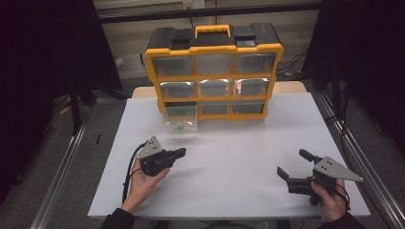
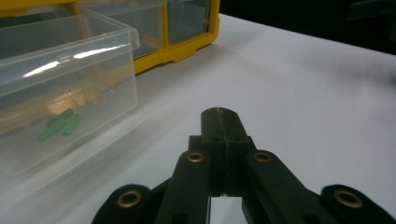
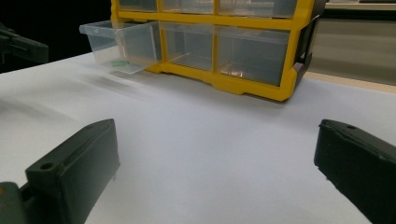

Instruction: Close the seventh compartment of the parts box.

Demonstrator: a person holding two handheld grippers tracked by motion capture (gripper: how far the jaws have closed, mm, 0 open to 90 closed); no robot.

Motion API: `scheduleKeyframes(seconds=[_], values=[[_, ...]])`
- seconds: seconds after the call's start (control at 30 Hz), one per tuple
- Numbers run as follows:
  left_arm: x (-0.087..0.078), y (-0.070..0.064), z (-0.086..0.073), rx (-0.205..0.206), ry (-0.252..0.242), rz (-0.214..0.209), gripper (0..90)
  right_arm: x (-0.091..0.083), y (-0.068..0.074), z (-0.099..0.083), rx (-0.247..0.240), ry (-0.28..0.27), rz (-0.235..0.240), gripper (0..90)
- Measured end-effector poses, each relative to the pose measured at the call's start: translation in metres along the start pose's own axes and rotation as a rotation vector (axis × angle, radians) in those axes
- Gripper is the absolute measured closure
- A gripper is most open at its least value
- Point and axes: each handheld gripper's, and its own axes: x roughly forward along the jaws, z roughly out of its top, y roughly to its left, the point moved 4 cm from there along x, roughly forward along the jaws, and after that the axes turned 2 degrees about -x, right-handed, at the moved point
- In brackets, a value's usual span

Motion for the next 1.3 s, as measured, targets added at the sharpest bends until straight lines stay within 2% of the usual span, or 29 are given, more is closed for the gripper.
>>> scheduleKeyframes(seconds=[0.03,0.07,0.1,0.13,0.2,0.23,0.27,0.3,0.33,0.37,0.4,0.43,0.47,0.5,0.53,0.6,0.73,0.83,0.93,0.97,1.1,1.13,1.17,1.23,1.3], values=[[0.001,0.002,0.0,-0.009,0.005,0.033,90.0,0.0,0.0,0.0,0.002,-0.002,-0.002,0.0],[0.001,0.005,0.0,0.0,0.012,0.047,90.0,0.0,0.0,0.0,0.001,0.001,0.001,0.0],[0.002,0.006,0.0,-0.01,0.01,0.045,90.0,0.0,0.0,0.0,0.0,0.001,0.001,0.0],[0.004,0.009,0.0,-0.014,0.003,0.016,90.0,0.0,0.0,0.0,0.002,-0.003,-0.001,0.0],[0.006,0.012,0.002,-0.01,0.01,0.06,90.0,0.0,0.0,0.0,0.002,-0.002,-0.004,0.0],[0.005,0.015,0.003,-0.006,0.013,0.053,90.0,0.0,0.0,0.0,0.002,-0.002,-0.004,0.0],[0.007,0.016,0.004,-0.022,-0.006,0.03,90.0,0.0,0.0,0.0,0.002,-0.002,-0.004,0.0],[0.008,0.018,0.005,-0.006,0.006,0.038,90.0,0.0,0.0,0.0,-0.001,-0.003,0.0,0.0],[0.008,0.019,0.006,-0.002,0.019,0.069,90.0,0.0,0.0,0.0,0.0,0.001,0.001,0.0],[0.01,0.02,0.007,-0.014,0.003,0.034,90.0,0.0,0.0,0.0,0.0,0.001,0.001,0.0],[0.011,0.021,0.008,-0.005,0.015,0.041,90.0,0.0,0.0,0.0,0.001,0.001,0.0,0.0],[0.011,0.021,0.009,0.009,0.028,0.073,90.0,0.0,0.0,0.0,0.003,-0.001,-0.002,0.0],[0.013,0.021,0.01,0.009,0.02,0.035,90.0,0.0,0.0,0.0,0.002,-0.002,-0.002,0.0],[0.014,0.02,0.011,0.008,0.021,0.038,90.0,0.0,0.0,0.0,0.006,-0.002,-0.006,0.0],[0.014,0.02,0.012,0.027,0.035,0.071,90.0,0.0,0.0,0.0,0.004,-0.002,-0.005,0.0],[0.017,0.021,0.014,0.027,0.029,0.043,90.0,0.0,0.0,0.0,0.004,-0.001,-0.001,0.0],[0.024,0.026,0.016,0.023,0.03,0.044,90.0,0.0,0.0,0.0,0.002,-0.001,-0.004,0.0],[0.029,0.029,0.012,0.038,0.052,0.068,90.0,0.0,0.0,0.0,0.004,-0.001,-0.006,0.0],[0.032,0.035,0.008,0.034,0.077,0.086,90.0,0.0,0.0,0.0,0.002,-0.002,-0.003,0.0],[0.034,0.036,0.007,0.013,0.069,0.087,90.0,0.0,0.0,0.0,0.002,-0.002,-0.002,0.0],[0.037,0.045,0.005,0.01,0.075,0.101,90.0,0.0,0.0,0.0,0.002,0.001,-0.001,0.0],[0.038,0.046,0.004,-0.006,0.073,0.101,90.0,0.0,0.0,0.0,0.002,0.001,-0.001,0.0],[0.037,0.048,0.004,0.016,0.093,0.116,90.0,0.0,0.0,0.0,0.003,0.003,0.001,0.0],[0.037,0.05,0.004,0.002,0.083,0.11,90.0,0.0,0.0,0.0,0.003,0.003,0.001,0.0],[0.036,0.05,0.005,0.007,0.084,0.105,90.0,0.0,0.0,0.0,0.001,0.001,0.0,0.0]])
